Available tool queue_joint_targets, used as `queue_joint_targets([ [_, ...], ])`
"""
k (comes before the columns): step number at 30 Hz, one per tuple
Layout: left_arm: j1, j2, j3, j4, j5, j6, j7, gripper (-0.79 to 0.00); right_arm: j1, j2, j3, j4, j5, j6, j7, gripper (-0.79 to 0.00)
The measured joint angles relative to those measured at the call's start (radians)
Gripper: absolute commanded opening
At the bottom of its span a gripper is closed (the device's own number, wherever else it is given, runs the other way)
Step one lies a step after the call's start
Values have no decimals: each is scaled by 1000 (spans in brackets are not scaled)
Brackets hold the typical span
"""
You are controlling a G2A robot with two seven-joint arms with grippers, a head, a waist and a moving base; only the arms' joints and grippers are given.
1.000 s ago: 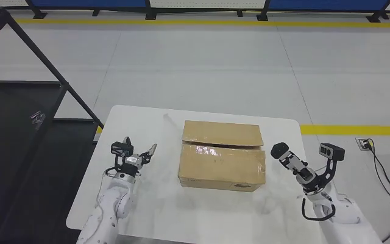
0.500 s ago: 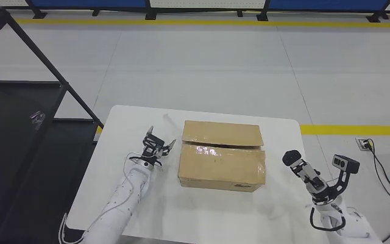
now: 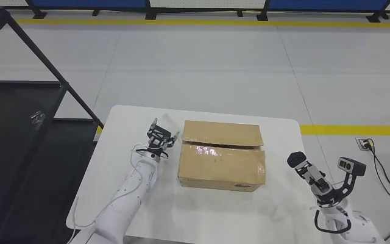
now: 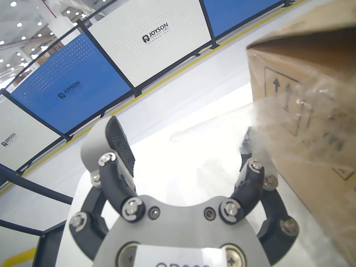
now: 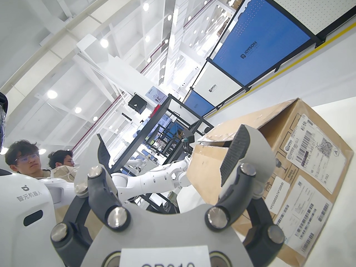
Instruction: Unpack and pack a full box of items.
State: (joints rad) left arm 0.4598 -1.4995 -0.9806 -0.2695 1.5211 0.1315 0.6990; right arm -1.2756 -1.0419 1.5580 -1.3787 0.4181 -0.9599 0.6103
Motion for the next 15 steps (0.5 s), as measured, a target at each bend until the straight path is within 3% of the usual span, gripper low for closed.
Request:
queue_joint_targets([
  [8,-7,8,-43,38,-74,46,114,0,25,1,-11,15,22,5,27,0],
  [15,31,30,-76,48,-110,100,205,0,54,1,-30,22,38,7,59,0],
])
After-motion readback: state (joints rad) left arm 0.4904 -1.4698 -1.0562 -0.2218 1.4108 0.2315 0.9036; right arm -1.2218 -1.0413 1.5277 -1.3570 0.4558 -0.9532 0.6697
